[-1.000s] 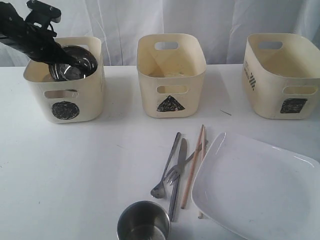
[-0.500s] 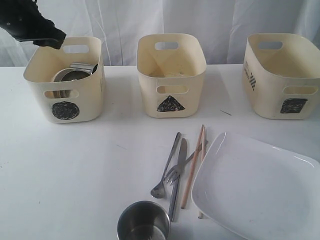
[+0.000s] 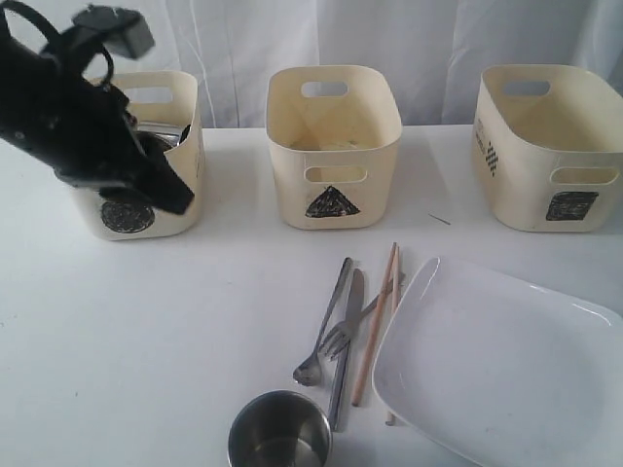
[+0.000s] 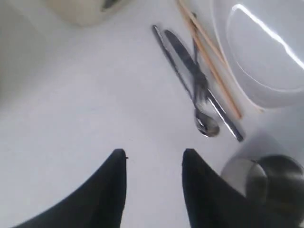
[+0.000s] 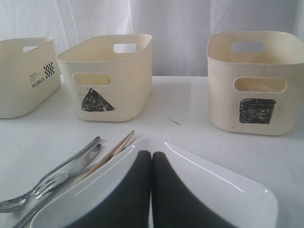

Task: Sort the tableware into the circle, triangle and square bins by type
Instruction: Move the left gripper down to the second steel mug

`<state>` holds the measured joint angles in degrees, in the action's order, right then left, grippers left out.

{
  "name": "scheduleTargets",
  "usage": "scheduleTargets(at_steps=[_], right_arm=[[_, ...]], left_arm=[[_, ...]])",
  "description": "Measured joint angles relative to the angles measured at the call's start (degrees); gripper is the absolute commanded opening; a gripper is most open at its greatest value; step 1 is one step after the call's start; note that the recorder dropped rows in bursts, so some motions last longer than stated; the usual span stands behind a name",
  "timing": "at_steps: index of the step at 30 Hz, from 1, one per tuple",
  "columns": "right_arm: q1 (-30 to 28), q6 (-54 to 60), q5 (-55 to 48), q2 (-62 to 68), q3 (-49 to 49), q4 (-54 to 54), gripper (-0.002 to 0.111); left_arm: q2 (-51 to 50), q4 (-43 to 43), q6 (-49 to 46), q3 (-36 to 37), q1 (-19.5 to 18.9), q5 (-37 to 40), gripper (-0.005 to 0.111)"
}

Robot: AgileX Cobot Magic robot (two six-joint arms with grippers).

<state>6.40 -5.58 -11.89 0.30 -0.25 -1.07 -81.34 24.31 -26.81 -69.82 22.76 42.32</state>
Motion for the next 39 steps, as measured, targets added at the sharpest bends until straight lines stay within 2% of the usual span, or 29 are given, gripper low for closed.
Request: scheduleTargets(at_steps=[6,9,13,22,28,39], right_arm=[[0.0,0.0,0.0,0.0,0.0,0.0,0.0],[0.0,0.0,0.0,0.0,0.0,0.0,0.0],[0.0,0.0,0.0,0.0,0.0,0.0,0.0],[0.0,0.0,0.0,0.0,0.0,0.0,0.0],[0.0,0.0,0.0,0.0,0.0,0.0,0.0],[0.0,-0.3,0.0,0.0,0.0,0.0,0.0]], left_arm=[[0.2,-0.4,-1.4,4.0,8.0,0.8,0.044],[0.2,-1.8,-1.5,5.4,11.6,0.7,0.048],[0.2,-2.5,-1.7,7.8,15.4,-1.3,0.058],[-2.3,-3.1,-1.7,10.9,22.7,-4.0,0.058],[-5.3,-5.1,-1.0,11.0,25.0,-4.9,0.058],[-8.1,-8.6,-0.1,11.1,25.1,-7.1,0.058]])
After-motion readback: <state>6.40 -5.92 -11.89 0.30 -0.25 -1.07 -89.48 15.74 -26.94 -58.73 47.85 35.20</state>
